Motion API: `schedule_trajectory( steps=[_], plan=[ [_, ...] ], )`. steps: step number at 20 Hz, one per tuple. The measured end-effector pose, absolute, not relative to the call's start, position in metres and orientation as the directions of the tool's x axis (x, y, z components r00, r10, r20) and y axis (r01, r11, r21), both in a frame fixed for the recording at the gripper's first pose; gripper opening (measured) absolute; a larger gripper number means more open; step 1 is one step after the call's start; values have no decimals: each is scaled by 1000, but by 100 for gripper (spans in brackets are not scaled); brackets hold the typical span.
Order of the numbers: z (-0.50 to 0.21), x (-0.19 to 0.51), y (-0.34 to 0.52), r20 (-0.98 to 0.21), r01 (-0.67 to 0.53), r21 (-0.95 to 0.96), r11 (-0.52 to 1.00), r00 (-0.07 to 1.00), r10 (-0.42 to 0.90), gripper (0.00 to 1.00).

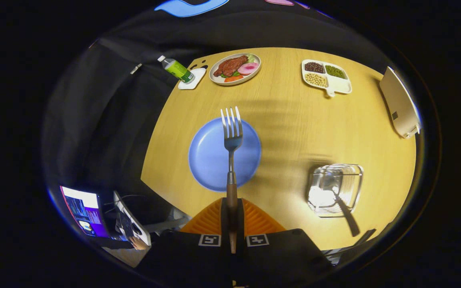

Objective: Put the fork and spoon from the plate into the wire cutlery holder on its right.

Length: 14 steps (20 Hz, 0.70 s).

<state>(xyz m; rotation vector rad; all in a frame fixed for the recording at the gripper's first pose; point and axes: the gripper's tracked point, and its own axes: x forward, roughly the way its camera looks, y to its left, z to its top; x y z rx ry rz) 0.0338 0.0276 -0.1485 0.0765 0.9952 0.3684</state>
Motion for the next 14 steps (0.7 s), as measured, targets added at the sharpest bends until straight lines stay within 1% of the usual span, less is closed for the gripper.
schedule_trajectory(
  steps=[4, 7, 14],
  plan=[
    [-133, 14, -30, -867, -275, 142, 951, 428, 253, 8],
    [-129, 3, -69, -915, -325, 40, 945, 368, 165, 9],
    [-130, -8, -122, -988, -404, -11, 915, 145, 53, 9]
  ],
)
